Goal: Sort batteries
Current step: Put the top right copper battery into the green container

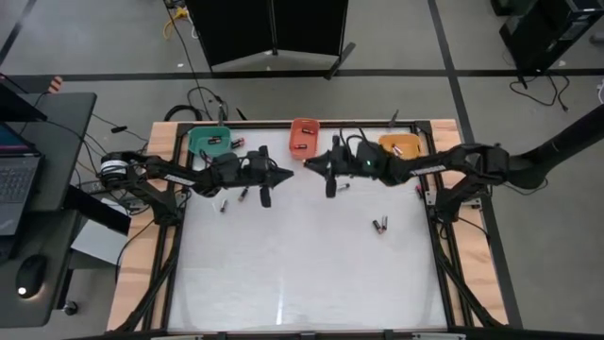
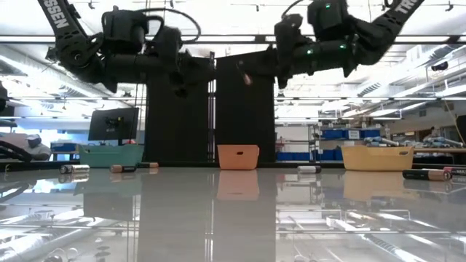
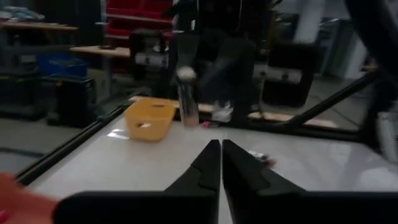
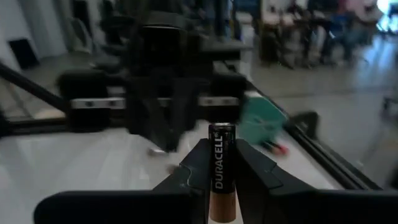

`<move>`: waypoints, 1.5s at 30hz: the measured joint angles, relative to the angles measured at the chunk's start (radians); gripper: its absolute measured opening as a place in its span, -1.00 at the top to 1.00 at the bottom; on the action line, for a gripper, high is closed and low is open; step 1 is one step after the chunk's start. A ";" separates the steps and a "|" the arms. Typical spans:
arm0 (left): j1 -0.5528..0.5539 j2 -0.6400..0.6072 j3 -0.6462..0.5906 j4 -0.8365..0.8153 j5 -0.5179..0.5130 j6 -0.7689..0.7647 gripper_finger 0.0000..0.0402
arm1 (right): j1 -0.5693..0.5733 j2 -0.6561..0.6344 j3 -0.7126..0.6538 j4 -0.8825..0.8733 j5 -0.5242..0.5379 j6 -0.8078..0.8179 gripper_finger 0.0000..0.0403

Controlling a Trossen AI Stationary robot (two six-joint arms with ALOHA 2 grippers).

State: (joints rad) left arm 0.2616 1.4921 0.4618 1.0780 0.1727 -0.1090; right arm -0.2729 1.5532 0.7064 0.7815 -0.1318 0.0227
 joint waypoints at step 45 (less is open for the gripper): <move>-0.107 0.076 0.220 0.005 0.028 0.058 0.74 | 0.168 -0.010 -0.032 0.306 0.061 -0.086 0.72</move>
State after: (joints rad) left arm 0.1543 1.5681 0.6814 1.0830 0.2002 -0.0509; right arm -0.1051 1.5436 0.6746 1.0879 -0.0711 -0.0634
